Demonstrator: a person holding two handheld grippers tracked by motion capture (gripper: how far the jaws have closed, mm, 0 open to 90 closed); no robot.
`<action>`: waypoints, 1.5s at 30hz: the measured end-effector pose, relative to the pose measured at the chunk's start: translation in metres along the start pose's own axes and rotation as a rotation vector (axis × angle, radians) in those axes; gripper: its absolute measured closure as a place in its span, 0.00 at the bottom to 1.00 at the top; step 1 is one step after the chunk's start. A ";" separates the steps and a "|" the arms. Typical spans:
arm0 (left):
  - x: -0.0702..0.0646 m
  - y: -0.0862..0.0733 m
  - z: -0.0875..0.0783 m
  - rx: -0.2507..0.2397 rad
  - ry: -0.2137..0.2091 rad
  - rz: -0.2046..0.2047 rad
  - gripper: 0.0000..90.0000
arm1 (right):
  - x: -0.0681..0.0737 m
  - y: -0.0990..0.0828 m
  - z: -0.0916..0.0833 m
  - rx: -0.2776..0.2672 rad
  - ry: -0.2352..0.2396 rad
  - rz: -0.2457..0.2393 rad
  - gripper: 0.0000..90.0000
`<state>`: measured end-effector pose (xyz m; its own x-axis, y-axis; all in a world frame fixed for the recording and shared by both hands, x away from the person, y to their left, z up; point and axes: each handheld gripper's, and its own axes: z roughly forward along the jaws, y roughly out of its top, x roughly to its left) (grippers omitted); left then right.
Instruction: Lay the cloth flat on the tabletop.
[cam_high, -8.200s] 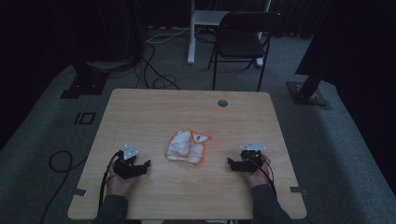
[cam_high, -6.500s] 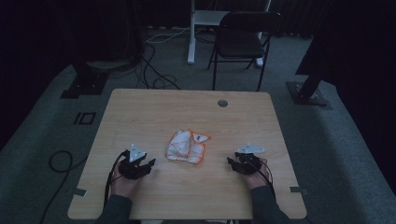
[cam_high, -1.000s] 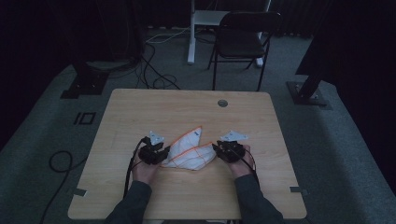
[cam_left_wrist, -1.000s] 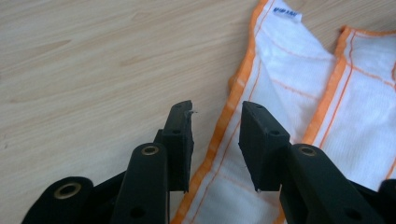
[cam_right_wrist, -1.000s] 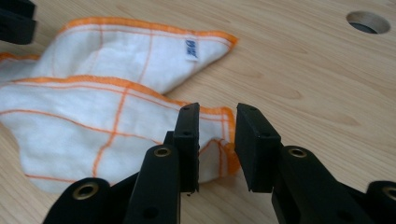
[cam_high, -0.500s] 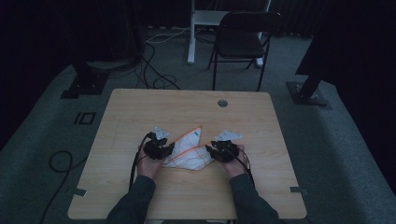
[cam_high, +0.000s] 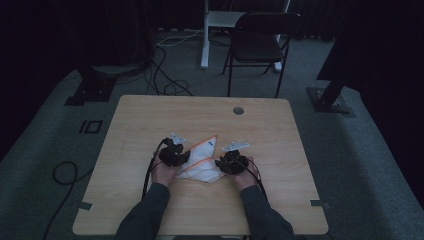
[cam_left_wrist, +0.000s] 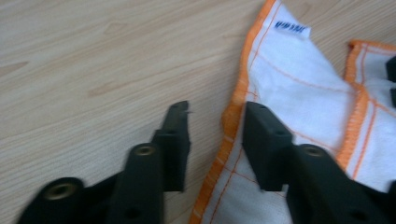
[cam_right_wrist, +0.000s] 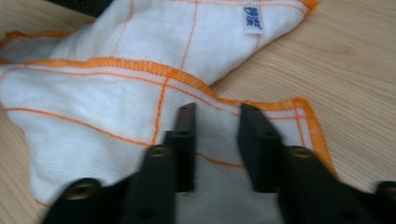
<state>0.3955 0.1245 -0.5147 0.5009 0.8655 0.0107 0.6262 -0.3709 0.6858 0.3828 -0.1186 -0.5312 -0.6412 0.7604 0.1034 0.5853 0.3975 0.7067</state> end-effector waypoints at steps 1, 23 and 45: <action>0.000 -0.001 0.002 0.018 0.012 0.011 0.89 | -0.001 0.000 -0.001 0.003 -0.014 -0.004 0.95; 0.011 -0.001 -0.006 -0.007 0.009 -0.033 0.85 | -0.001 -0.011 -0.039 -0.081 -0.037 -0.017 1.00; -0.011 0.016 0.010 0.045 -0.103 0.063 0.99 | 0.002 -0.017 -0.043 -0.095 -0.031 -0.029 1.00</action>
<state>0.4062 0.1059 -0.5107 0.5977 0.8014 -0.0240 0.6165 -0.4402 0.6527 0.3500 -0.1454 -0.5130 -0.6407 0.7654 0.0612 0.5163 0.3704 0.7721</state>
